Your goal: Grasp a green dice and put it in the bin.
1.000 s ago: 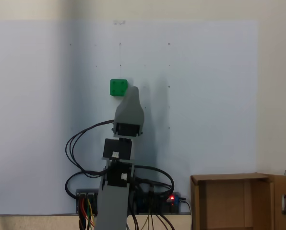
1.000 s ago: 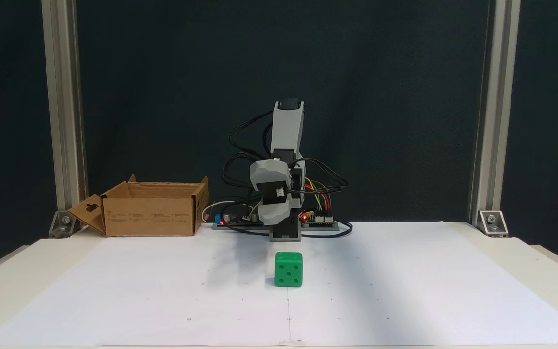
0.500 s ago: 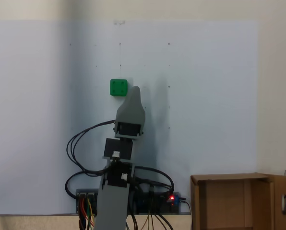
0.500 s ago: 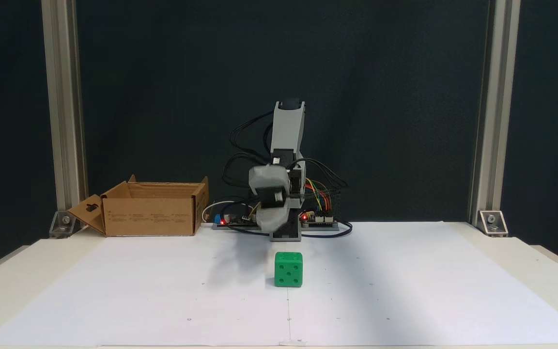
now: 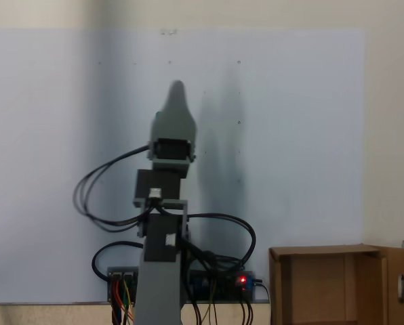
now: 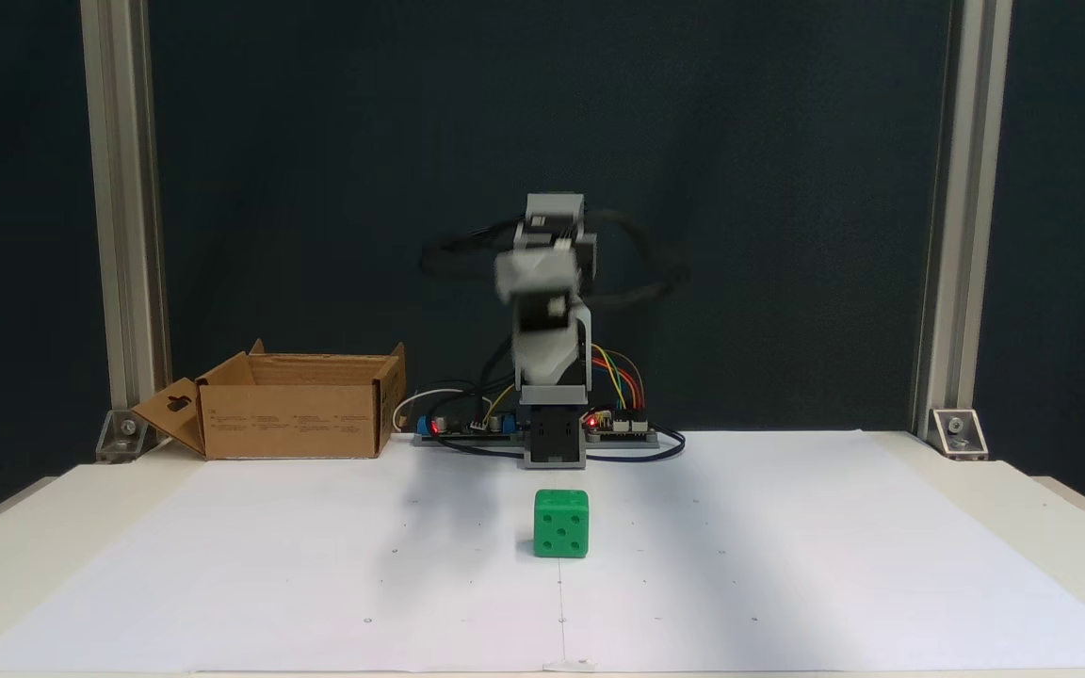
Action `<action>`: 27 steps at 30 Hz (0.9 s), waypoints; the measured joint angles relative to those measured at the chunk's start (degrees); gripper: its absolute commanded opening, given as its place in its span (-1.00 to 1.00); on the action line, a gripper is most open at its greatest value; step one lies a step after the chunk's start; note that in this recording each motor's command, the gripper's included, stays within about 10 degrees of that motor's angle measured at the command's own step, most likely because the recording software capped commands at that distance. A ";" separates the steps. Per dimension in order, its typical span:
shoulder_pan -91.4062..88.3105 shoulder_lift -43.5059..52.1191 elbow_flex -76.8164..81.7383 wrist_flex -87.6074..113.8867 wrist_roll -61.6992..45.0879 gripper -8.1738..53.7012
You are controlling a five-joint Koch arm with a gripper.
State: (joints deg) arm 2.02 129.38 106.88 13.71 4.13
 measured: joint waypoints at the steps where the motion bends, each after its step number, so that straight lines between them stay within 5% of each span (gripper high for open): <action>1: -0.18 0.00 -2.02 3.08 0.00 0.59; 13: -0.53 -1.05 -10.63 41.66 3.43 0.59; 27: 0.18 -18.11 -27.33 74.09 4.75 0.59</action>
State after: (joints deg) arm 2.20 111.27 79.54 87.80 8.88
